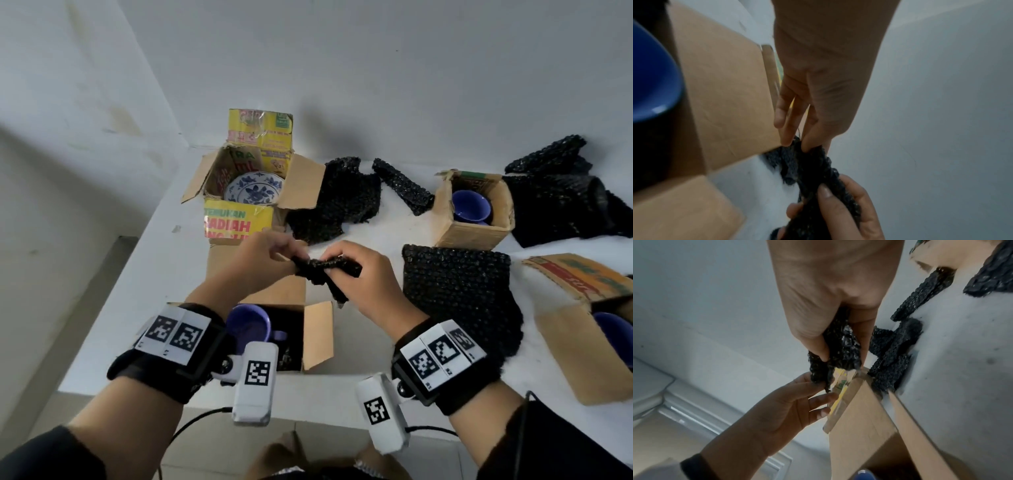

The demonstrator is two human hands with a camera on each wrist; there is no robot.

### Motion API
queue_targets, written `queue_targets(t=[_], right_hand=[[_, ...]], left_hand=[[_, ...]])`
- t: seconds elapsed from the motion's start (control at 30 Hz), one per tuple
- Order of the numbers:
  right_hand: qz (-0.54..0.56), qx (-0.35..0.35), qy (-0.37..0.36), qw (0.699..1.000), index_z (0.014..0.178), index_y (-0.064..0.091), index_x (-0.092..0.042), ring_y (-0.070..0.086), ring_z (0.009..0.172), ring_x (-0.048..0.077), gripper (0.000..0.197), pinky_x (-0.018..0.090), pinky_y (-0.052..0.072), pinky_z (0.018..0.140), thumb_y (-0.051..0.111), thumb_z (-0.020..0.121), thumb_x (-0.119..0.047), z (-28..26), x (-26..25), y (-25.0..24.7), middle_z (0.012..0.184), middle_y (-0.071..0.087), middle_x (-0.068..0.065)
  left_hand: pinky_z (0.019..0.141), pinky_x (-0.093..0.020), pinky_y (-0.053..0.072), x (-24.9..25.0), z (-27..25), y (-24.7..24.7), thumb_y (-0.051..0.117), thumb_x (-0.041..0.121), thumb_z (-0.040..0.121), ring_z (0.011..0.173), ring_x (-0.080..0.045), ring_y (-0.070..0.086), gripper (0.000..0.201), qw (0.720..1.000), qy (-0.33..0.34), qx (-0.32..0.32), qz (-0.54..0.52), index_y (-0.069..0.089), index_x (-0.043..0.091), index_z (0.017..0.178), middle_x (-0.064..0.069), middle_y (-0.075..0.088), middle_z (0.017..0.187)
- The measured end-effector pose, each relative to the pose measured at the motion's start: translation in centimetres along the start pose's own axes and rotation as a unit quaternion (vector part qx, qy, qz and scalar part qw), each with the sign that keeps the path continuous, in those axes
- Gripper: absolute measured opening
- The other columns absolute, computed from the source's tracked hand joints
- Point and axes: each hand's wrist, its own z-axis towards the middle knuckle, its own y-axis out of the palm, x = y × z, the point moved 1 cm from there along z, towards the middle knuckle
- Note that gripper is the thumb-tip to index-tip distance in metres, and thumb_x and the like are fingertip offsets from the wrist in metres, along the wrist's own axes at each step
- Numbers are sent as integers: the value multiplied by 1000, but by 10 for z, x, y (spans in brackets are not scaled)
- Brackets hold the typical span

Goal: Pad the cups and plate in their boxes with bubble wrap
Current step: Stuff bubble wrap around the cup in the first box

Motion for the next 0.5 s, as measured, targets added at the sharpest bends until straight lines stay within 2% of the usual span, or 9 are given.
queue_targets(t=[0.1,0.17,0.27,0.37,0.43,0.5], right_hand=[[-64,-10,11,998,83,66,-25,61,52,11,21,26,53,53,64,81,-5,-6,-1,21,67,67,-1],[-131,-25,14,991,84,65,-23,61,57,12,13,24,48,54,64,81,-10,-11,0,35,68,67,-2],[-247,-33,-1,969,89,65,-19,56,62,19,9,27,37,56,63,81,-17,-22,0,59,68,65,0],[-369,-23,-45,928,80,66,-18,55,64,24,8,29,27,63,69,73,-16,-31,3,84,63,62,0],[-448,-36,-40,893,68,67,-18,53,66,24,12,30,27,62,77,61,-18,-33,6,98,66,60,-1],[-502,-48,-15,863,56,64,-18,48,65,24,15,31,22,62,79,53,-15,-33,8,106,66,53,-1]], left_hand=[[69,-9,47,-28,-17,-11,65,-8,78,81,-3,62,39,1000,14,16,13,61,27,93,14,65,90],[76,-6,42,-50,-30,-17,60,-8,79,94,1,57,42,999,12,47,11,59,28,101,16,62,99],[82,-11,36,-84,-51,-22,57,12,89,104,2,52,32,995,-22,95,30,59,36,109,20,59,114],[83,-12,37,-107,-74,-25,49,38,90,107,9,50,24,991,-23,127,-24,57,46,110,28,55,117],[94,-19,38,-120,-85,-25,42,51,84,115,10,47,34,986,-9,138,-93,55,45,115,24,54,123],[108,-28,34,-136,-93,-22,39,56,82,126,2,42,47,976,-18,134,-170,52,38,124,14,51,133]])
